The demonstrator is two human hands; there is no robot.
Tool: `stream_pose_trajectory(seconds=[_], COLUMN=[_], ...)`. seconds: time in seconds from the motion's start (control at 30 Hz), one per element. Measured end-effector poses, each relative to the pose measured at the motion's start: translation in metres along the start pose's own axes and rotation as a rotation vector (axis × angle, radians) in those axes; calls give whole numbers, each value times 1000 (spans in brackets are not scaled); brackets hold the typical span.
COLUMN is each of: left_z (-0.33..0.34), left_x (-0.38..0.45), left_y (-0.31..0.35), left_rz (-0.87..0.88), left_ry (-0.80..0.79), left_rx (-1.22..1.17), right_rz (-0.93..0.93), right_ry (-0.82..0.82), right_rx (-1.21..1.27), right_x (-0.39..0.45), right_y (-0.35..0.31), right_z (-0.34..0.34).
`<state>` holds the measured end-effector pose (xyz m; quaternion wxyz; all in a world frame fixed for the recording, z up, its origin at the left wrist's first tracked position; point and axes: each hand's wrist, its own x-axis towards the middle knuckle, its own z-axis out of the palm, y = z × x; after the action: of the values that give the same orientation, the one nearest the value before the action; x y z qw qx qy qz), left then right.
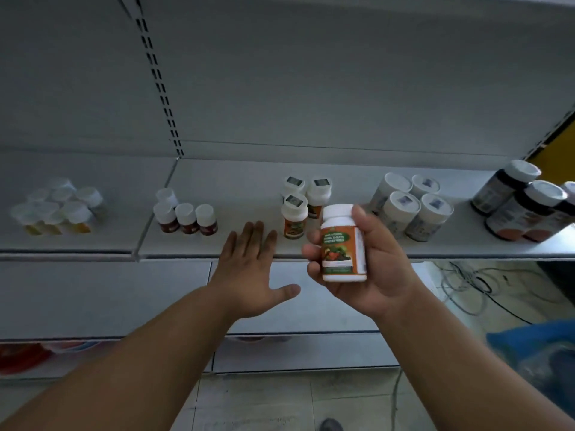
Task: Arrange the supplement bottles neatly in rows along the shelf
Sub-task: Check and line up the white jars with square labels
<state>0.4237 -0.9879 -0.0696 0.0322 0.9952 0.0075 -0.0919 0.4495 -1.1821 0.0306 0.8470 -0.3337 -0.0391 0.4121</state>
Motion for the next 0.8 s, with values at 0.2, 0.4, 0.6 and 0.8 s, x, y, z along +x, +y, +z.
stream_pose_trajectory(seconds=[0.2, 0.4, 0.6, 0.8], left_z=[4, 2, 0, 0], left_x=[2, 1, 0, -1], left_y=[-2, -2, -1, -2], left_rz=[15, 32, 38, 36], left_ry=[39, 36, 22, 30], left_rx=[1, 4, -30, -4], right_rz=[68, 35, 73, 34], right_ry=[19, 34, 8, 156], right_rx=[72, 24, 60, 11], right_x=[-1, -4, -4, -4], right_y=[2, 14, 14, 14], right_z=[8, 15, 12, 20])
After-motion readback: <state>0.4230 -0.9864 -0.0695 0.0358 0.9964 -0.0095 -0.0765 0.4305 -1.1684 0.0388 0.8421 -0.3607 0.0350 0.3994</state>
